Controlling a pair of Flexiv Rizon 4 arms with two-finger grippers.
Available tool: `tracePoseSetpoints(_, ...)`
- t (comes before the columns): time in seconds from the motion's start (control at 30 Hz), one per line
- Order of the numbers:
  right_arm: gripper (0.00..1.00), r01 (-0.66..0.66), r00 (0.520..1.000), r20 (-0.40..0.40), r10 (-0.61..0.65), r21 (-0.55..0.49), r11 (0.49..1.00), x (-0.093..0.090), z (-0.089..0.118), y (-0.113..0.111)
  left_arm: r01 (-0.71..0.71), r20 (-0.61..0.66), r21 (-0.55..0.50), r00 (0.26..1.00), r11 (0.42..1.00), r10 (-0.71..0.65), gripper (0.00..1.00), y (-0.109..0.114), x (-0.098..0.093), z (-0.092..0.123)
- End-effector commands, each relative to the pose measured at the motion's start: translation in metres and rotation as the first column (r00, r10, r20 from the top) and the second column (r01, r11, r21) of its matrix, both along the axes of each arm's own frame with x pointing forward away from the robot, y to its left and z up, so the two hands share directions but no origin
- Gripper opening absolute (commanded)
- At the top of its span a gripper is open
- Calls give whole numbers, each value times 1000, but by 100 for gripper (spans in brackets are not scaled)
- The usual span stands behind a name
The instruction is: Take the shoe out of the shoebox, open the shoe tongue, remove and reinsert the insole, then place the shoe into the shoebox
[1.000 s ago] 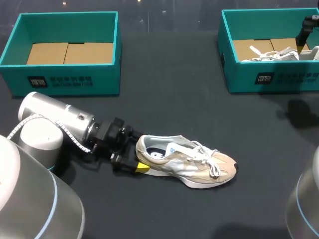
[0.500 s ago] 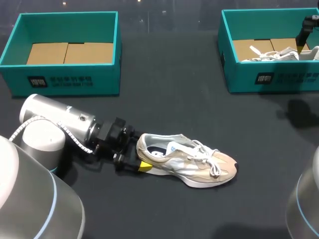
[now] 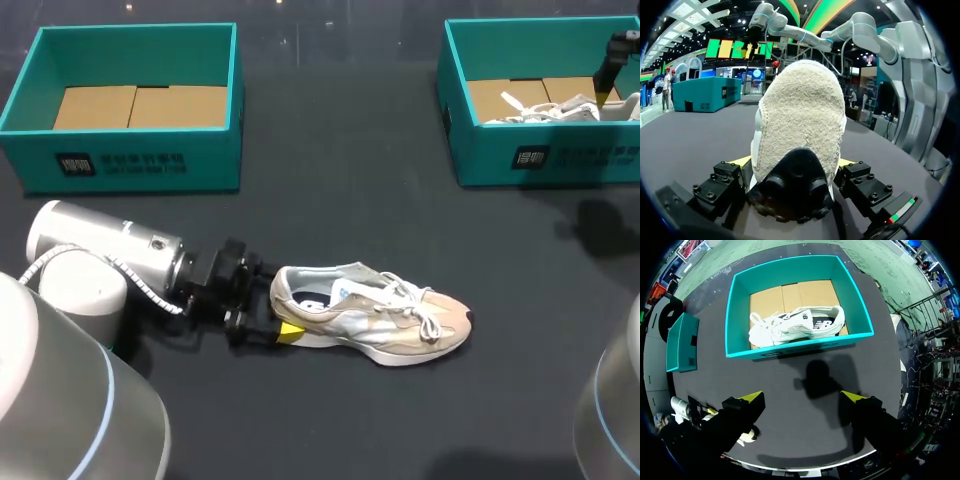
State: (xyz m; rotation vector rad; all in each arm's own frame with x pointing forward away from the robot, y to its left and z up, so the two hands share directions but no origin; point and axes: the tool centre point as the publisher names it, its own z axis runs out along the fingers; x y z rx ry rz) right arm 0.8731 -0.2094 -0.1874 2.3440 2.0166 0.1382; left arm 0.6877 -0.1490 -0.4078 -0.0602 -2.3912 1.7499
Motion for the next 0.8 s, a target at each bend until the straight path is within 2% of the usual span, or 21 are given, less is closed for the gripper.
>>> tracePoseSetpoints(0.03,100,1,1000,1,-1,-1,1000,0,0,0,-27,14,8,1000,1000,27,0,6,-8,3)
tracePoseSetpoints(0.8,100,1,1000,1,-1,-1,1000,0,0,0,-43,0,8,999,999,43,0,8,-9,0)
